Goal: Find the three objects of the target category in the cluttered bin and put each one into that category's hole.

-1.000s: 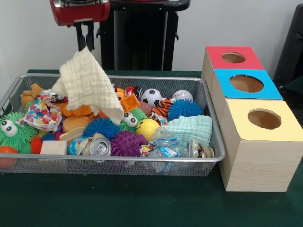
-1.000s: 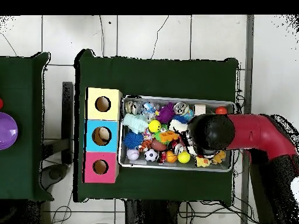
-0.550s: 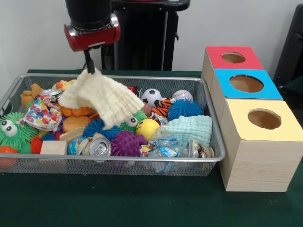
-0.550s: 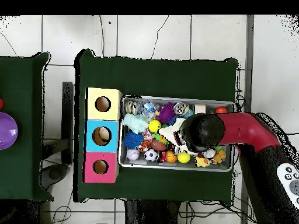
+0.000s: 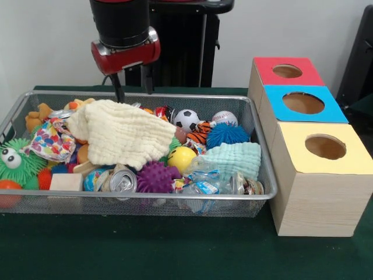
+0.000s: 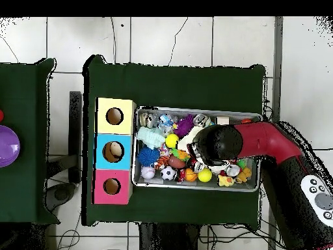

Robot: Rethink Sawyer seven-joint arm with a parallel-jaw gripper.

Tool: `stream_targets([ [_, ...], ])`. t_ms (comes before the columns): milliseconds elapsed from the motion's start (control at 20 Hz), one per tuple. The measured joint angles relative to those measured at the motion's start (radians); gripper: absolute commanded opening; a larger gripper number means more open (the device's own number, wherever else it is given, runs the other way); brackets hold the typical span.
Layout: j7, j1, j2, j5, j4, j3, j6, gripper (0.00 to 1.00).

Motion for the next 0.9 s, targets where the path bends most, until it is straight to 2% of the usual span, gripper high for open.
stream_targets([
  [250,0.0,0.005,-0.007,0.001,0.0,0.042,-0.002,1.0],
  [550,0.0,0.056,-0.012,0.008,-0.008,0.068,-0.01,1.0],
  [750,0.0,0.106,0.017,0.003,-0.037,0.068,-0.05,1.0],
  [900,0.0,0.149,0.063,-0.011,-0.073,0.068,-0.122,1.0],
])
